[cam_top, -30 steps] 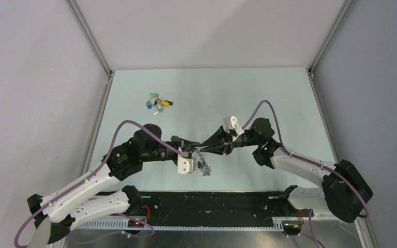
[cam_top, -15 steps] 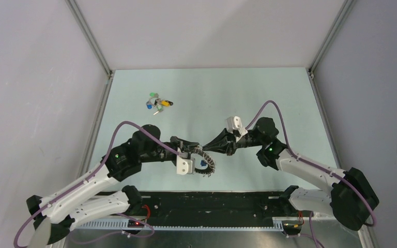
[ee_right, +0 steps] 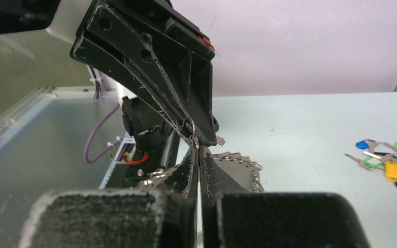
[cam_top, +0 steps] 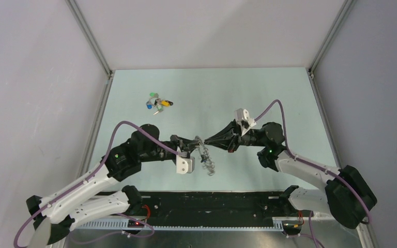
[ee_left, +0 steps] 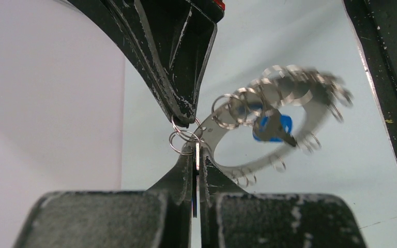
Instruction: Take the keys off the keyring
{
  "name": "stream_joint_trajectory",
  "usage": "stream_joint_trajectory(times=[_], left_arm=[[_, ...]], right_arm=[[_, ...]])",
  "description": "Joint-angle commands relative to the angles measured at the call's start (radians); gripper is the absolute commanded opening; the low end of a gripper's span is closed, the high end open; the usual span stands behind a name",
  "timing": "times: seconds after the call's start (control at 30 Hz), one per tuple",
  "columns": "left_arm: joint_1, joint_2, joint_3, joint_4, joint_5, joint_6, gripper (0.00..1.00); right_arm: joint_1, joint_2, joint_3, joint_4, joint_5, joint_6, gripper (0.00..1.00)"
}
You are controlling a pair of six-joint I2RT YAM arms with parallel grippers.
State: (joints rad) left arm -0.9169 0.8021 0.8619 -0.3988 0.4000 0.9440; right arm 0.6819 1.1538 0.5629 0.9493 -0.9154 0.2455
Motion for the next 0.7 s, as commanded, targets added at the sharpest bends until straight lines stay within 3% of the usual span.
stream_joint_trajectory(times=[0.0, 0.13, 0.67], left_arm=[[0.005, -0.006, -0.002, 0.027, 0.015, 0.008, 0.0], [0.006, 0.001, -0.003, 0.027, 0.017, 0.006, 0.0], [0.005, 0.0, -0.001, 0.028, 0.005, 0.006, 0.0]], right_arm=[[-0.008, 0.056, -0.018, 0.372, 0.08, 0.246, 0.0], [-0.009, 0.104, -0.024, 0.51, 0.104, 0.339, 0.0], [-0.015, 0.092, -0.019, 0.524, 0.048, 0.413, 0.0]])
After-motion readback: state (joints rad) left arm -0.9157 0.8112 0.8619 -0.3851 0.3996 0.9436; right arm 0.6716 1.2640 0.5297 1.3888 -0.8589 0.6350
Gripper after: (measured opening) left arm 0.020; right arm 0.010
